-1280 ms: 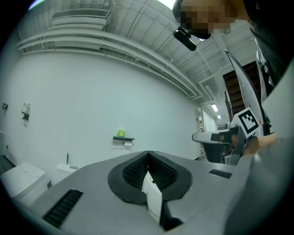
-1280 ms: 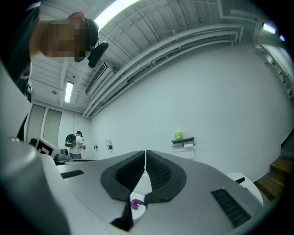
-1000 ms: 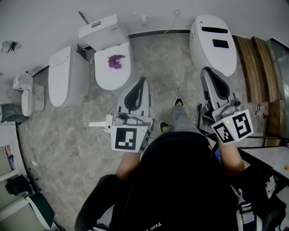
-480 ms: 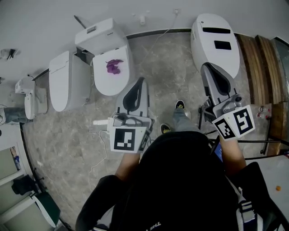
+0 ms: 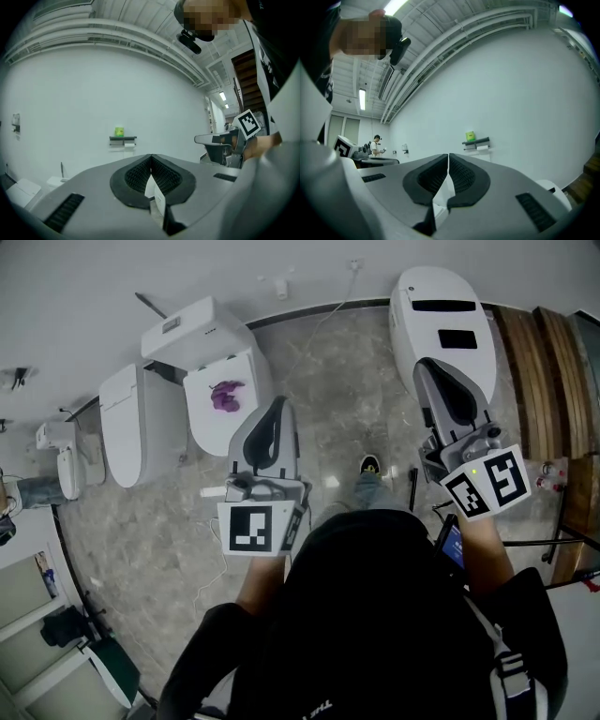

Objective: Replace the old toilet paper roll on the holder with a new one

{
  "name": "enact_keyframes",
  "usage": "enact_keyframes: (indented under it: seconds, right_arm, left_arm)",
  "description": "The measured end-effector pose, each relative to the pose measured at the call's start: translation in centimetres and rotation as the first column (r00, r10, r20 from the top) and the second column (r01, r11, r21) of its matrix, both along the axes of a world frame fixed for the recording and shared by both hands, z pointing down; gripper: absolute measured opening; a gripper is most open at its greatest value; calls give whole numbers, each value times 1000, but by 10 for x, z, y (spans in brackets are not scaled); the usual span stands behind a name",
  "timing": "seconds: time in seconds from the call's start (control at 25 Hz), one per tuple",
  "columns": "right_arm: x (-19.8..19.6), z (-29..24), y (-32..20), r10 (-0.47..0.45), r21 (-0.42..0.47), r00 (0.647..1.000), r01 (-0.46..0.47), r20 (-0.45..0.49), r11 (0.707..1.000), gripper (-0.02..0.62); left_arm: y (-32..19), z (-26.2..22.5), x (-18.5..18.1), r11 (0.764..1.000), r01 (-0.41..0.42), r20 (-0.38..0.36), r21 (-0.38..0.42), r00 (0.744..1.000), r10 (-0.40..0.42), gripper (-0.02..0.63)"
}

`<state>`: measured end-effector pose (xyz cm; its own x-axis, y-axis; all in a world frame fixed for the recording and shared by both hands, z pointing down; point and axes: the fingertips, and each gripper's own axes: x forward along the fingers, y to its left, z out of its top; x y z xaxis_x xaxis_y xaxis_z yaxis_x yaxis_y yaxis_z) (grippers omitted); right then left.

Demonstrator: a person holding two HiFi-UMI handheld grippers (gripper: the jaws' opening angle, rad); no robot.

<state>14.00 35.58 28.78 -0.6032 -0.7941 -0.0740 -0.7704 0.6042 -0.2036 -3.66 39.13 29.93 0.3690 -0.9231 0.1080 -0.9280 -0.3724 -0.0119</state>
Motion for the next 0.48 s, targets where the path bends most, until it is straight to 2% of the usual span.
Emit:
enact_keyframes:
  seconds: [0.12,0.48]
  right_arm:
    - [8,5,-15,-11,14,999,11,-46,1000,21]
    - [15,7,-41,-8,-1,1000,8,3,1000,21]
  left_arm:
    - [-15,1,14,1000,-11,29,-6,1000,11,21]
    - [-38,3,27,999,-53,42,-7,998,53,21]
